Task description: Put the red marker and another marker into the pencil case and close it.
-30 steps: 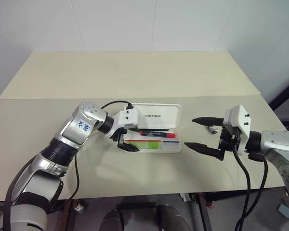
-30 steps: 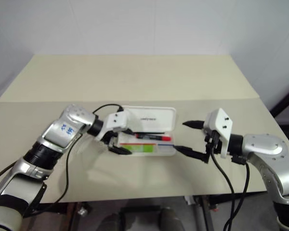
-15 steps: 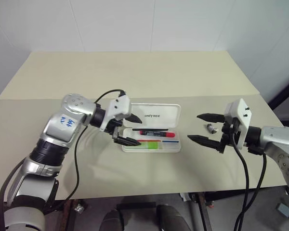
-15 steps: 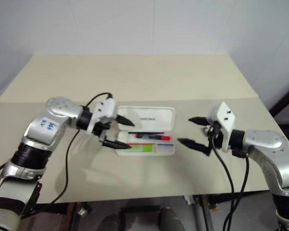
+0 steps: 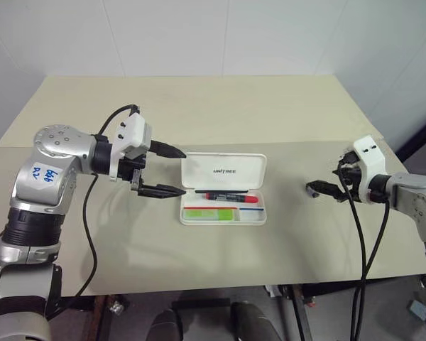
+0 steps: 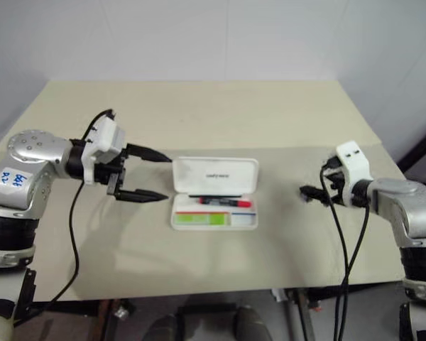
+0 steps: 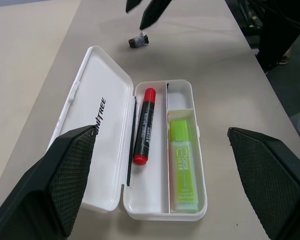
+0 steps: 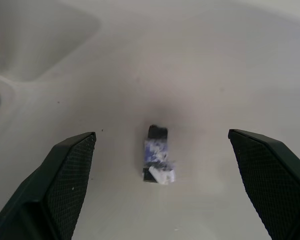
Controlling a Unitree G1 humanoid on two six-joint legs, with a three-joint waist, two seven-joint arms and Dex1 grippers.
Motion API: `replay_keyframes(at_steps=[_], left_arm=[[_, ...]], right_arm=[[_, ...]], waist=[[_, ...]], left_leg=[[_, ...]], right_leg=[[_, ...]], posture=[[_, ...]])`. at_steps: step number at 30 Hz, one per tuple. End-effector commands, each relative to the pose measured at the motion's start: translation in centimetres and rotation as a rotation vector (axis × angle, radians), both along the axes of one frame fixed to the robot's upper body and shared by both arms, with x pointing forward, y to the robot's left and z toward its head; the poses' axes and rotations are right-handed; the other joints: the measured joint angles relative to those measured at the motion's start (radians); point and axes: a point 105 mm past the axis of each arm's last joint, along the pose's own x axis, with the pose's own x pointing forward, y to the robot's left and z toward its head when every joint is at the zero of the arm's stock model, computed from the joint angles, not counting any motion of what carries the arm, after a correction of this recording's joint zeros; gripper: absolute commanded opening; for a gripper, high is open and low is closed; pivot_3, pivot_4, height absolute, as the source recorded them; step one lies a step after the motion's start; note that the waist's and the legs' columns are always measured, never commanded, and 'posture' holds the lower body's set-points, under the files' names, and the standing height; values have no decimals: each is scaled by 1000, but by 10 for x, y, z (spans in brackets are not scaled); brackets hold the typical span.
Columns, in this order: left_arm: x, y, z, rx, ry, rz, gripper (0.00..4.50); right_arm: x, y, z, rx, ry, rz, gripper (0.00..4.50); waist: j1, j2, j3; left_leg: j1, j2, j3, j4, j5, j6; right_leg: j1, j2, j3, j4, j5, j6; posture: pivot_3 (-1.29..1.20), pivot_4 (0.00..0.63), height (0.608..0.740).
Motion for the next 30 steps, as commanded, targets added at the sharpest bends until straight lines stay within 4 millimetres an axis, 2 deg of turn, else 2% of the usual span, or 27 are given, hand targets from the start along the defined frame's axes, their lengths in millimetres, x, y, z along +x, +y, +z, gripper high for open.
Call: replay_keyframes(at_steps=[1,6,10,15,18,28,30], left_arm=[[-8,4,12,0,-49,-12,4463],[-11,9,12,13,-50,-1,4463],[-14,11,13,12,-59,10,4463],[-16,11,15,6,-71,23,4463],[-17,11,15,4,-78,25,4500],[-17,11,18,0,-96,26,4500],[-18,10,18,0,-100,23,4500]], right_arm=[[7,2,7,10,2,-5,4500],[13,8,-4,-6,57,14,4500],[17,1,-13,-36,86,-20,4500],[20,1,-21,-19,119,-20,4500],[22,-2,-28,-36,131,-30,3908],[24,-2,-26,-41,126,-24,431],[24,-4,-26,-42,125,-26,356]], waist=[[-1,0,0],[-3,0,0],[-2,0,0],[-1,0,0],[-4,0,0],[-4,0,0],[-4,0,0]], left_leg=[[0,0,0,0,0,0],[0,0,0,-1,0,0],[0,0,0,-1,0,0],[0,0,0,-1,0,0],[0,0,0,0,0,0],[0,0,0,0,0,0],[0,0,0,0,0,0]], right_leg=[[0,0,0,0,0,0],[0,0,0,0,0,0],[-1,0,0,0,0,0],[-1,0,0,0,0,0],[0,0,0,0,0,0],[0,0,0,0,0,0],[0,0,0,0,0,1]], posture=[[0,150,740],[0,150,740],[0,150,740],[0,150,740],[0,150,740],[0,150,740],[0,150,740]])
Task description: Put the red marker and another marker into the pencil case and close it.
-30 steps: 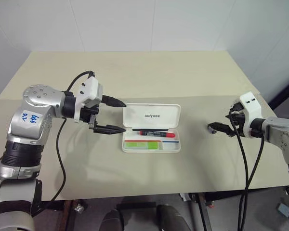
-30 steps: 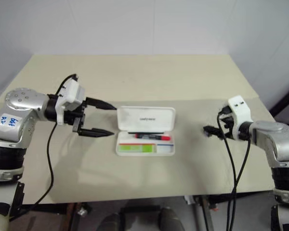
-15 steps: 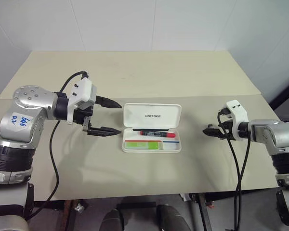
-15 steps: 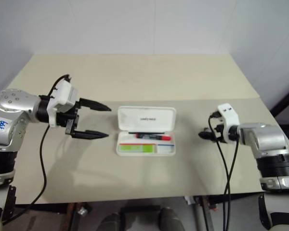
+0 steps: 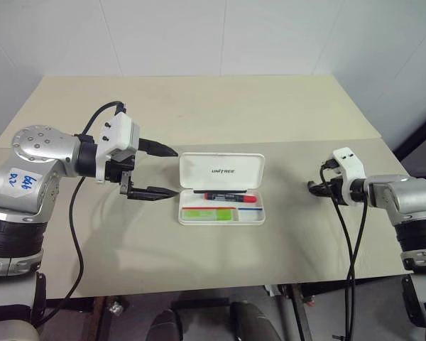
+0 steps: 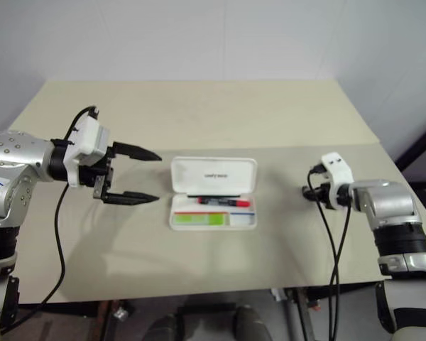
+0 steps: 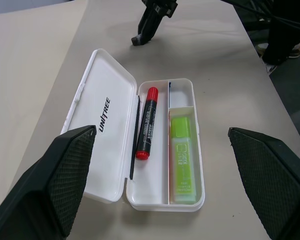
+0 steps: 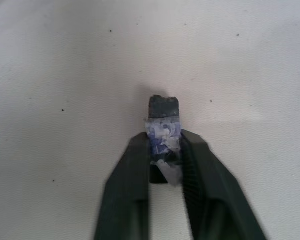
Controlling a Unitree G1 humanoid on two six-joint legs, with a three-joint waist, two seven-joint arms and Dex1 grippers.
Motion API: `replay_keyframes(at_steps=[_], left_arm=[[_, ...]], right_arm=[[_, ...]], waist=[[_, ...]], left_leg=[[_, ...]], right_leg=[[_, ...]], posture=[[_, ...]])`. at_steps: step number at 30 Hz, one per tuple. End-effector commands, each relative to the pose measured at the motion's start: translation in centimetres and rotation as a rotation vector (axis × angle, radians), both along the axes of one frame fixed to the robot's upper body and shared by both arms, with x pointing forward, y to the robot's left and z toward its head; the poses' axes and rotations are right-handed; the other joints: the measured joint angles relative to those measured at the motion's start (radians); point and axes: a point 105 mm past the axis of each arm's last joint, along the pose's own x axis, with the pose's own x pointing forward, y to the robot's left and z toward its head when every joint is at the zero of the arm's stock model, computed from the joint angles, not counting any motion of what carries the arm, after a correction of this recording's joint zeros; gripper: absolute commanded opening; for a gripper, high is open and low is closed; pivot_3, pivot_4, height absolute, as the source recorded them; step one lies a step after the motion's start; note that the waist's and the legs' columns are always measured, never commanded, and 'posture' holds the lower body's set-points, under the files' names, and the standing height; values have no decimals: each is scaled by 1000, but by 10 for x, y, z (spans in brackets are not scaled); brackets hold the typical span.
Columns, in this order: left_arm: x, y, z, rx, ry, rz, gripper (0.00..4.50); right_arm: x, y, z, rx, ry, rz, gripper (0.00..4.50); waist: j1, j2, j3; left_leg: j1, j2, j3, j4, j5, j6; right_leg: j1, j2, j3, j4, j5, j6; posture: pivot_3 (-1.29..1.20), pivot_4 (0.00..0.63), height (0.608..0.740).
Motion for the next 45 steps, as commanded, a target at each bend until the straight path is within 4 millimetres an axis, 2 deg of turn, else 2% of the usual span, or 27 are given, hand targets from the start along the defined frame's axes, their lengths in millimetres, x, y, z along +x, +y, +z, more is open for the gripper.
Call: replay_keyframes(at_steps=[1,7,12,15,18,21,23,26,30,37,45], left_arm=[[-4,0,10,-10,-51,-12,4500],[-3,0,5,-13,-49,-17,4500],[-1,3,3,-15,-51,-11,4500],[-4,6,-6,13,-32,-21,4500],[-6,9,-11,13,-16,-16,4500],[-6,11,-17,-1,-5,-9,4500],[-8,11,-22,-4,-4,-14,4500],[-9,12,-26,-22,-6,-19,4500],[-11,11,-33,-22,-4,-28,4500],[-10,12,-45,-27,13,-10,4500],[-11,5,-46,-42,13,-12,4500]], right_arm=[[2,-1,6,-4,-22,11,356],[6,6,23,-14,-115,94,356],[4,20,52,-34,-251,246,356],[-5,35,67,-12,-299,389,356],[-28,59,73,-21,-309,633,356],[-45,73,66,-115,-273,824,356],[-50,85,68,-104,-277,900,356],[-55,102,72,-70,-286,991,356],[-55,113,63,-110,-285,1082,356],[-50,129,41,-126,-247,1163,356],[-50,139,20,-92,-185,1174,356]], waist=[[0,0,0],[-2,0,0],[-1,0,0],[0,0,0],[1,1,1],[2,1,1],[0,1,1],[-1,1,1],[1,1,1],[2,1,1],[2,1,1]], left_leg=[[0,0,0,0,0,0],[0,0,0,0,0,0],[0,0,0,-1,0,0],[0,0,0,-1,0,0],[0,0,0,-1,0,0],[0,0,0,-1,0,0],[0,0,0,0,0,0],[0,0,0,0,0,0],[1,0,0,1,0,0],[0,0,0,0,0,0],[0,0,0,1,0,0]], right_leg=[[0,0,0,0,0,0],[0,0,0,0,0,0],[0,0,0,0,0,0],[0,0,0,0,0,0],[0,0,0,0,0,0],[0,0,0,0,0,0],[0,0,0,0,0,0],[0,0,0,0,0,0],[0,0,0,1,0,0],[0,0,0,1,-1,0],[0,0,0,2,0,0]], posture=[[0,150,740],[0,150,740],[0,150,740],[0,150,740],[0,150,740],[0,150,740],[0,150,740],[0,150,740],[0,150,740],[0,150,740],[0,150,740]])
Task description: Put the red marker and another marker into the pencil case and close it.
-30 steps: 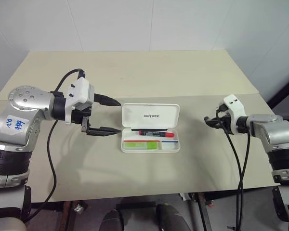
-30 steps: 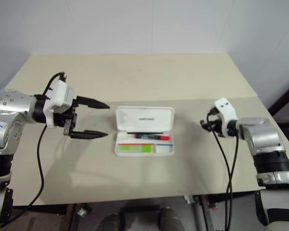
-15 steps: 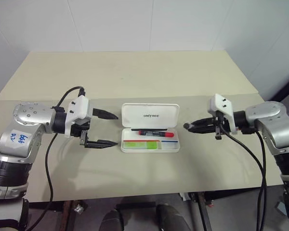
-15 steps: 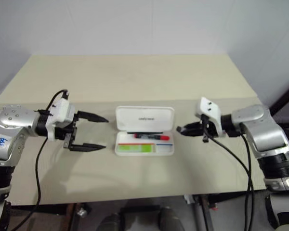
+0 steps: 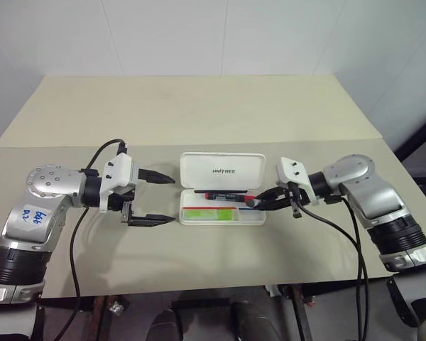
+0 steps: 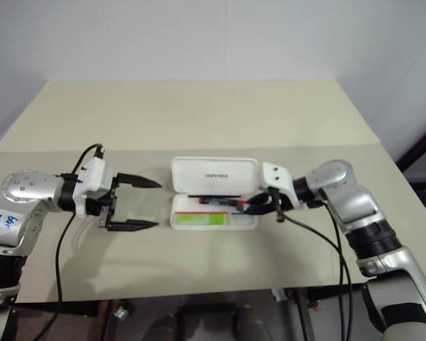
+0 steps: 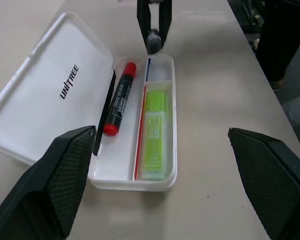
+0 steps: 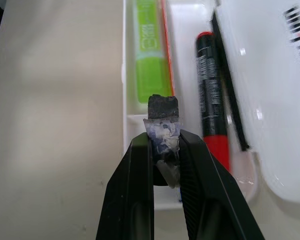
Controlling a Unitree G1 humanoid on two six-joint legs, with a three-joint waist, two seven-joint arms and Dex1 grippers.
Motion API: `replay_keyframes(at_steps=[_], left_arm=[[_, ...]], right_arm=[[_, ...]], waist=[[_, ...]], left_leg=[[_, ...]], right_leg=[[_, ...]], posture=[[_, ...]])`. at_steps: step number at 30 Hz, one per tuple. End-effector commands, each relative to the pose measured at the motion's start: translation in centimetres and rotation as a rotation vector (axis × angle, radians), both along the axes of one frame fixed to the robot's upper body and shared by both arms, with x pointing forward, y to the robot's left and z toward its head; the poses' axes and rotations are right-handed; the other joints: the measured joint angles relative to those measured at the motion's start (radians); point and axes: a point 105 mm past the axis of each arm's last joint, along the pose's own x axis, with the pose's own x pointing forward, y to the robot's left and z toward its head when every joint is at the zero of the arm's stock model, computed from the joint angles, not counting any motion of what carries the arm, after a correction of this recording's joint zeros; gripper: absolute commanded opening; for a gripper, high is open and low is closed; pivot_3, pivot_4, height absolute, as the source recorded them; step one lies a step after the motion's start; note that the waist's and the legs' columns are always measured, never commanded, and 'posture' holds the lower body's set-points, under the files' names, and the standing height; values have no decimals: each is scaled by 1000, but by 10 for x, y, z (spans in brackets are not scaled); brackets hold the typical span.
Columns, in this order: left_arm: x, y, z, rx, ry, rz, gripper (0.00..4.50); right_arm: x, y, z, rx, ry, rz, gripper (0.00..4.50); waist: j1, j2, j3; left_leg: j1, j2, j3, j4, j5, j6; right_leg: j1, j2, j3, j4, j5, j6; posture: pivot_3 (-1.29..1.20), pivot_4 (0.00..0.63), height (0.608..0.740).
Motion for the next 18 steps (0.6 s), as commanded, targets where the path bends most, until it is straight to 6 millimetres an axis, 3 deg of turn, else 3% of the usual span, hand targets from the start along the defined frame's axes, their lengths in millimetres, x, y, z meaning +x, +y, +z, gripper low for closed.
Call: replay_keyframes(at_steps=[1,15,16,18], left_arm=[[-3,-4,7,-12,-35,-15,4500],[3,-6,13,-14,-59,-12,4500],[3,-7,13,-14,-59,-12,4500],[4,-7,14,-13,-61,-12,4500]], right_arm=[[0,1,-1,-6,-4,8,356],[2,-1,-16,-23,28,-13,356],[3,0,-16,-22,27,-14,1102],[4,0,-17,-19,26,-16,1693]], waist=[[0,0,0],[0,0,0],[-1,0,0],[-1,0,0]], left_leg=[[0,0,0,0,0,0],[0,0,0,0,0,0],[0,0,0,0,0,0],[0,0,0,0,0,0]], right_leg=[[0,0,0,0,0,0],[0,0,0,0,0,0],[0,0,0,0,0,0],[0,0,0,0,0,0]], posture=[[0,150,740],[0,150,740],[0,150,740],[0,150,740]])
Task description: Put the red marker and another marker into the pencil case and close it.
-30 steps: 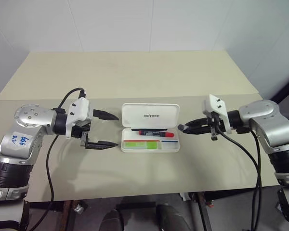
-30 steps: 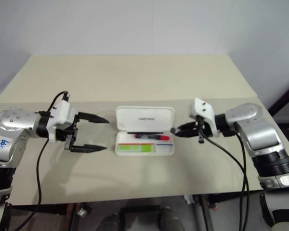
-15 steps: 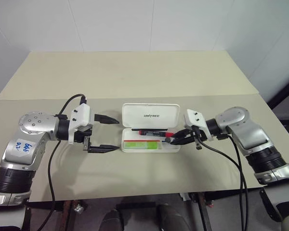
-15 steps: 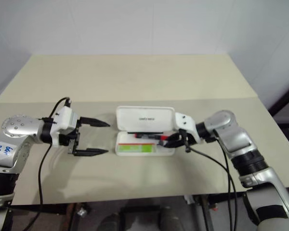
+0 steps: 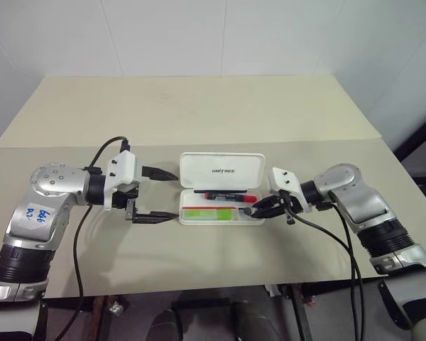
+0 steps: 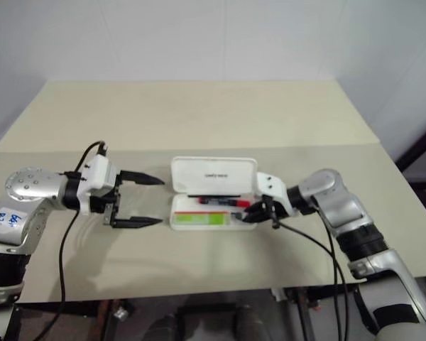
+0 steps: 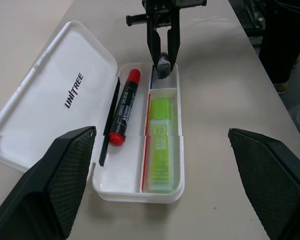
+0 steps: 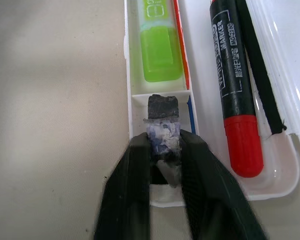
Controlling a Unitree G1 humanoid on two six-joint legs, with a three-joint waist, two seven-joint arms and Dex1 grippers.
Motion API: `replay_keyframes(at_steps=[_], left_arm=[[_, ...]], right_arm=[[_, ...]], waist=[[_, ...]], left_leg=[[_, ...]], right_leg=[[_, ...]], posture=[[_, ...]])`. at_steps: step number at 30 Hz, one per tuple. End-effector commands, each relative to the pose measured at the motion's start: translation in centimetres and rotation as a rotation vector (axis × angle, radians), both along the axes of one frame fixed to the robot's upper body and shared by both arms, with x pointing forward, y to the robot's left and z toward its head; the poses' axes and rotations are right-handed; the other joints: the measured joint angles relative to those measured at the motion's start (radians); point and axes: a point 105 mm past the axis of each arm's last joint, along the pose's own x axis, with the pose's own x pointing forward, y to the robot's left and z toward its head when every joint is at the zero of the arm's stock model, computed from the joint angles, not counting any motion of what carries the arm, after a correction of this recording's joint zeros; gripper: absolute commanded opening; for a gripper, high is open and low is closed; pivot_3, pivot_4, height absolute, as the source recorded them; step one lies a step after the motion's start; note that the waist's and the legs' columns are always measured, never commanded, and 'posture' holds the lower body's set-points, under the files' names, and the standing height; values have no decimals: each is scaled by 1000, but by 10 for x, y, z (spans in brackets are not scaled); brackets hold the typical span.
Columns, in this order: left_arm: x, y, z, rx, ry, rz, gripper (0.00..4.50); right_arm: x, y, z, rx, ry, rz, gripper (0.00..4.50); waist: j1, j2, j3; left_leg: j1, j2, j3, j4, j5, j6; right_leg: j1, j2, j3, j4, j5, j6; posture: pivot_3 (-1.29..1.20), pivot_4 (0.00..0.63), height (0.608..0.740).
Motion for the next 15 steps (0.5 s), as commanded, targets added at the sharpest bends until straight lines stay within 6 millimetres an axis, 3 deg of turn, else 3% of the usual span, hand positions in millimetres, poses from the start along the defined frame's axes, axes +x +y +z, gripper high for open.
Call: replay_keyframes(at_steps=[1,8,11,15], left_arm=[[1,-1,8,-8,-35,-6,4500],[3,-1,10,-8,-46,-1,4500],[4,0,12,-10,-56,2,4500],[5,2,14,-16,-63,8,4500]], right_arm=[[1,1,2,6,-17,9,2029],[8,5,16,52,-64,-4,4401],[12,11,43,156,-115,-7,4462],[8,10,63,255,-154,2,4462]], waist=[[0,0,0],[0,0,0],[-2,0,0],[0,0,0]], left_leg=[[0,0,0,0,0,0],[0,0,0,0,0,0],[0,0,0,0,0,0],[0,0,0,0,0,0]], right_leg=[[0,0,0,0,0,0],[0,0,0,0,0,0],[0,0,0,0,0,0],[0,0,0,0,0,0]], posture=[[0,150,740],[0,150,740],[0,150,740],[0,150,740]])
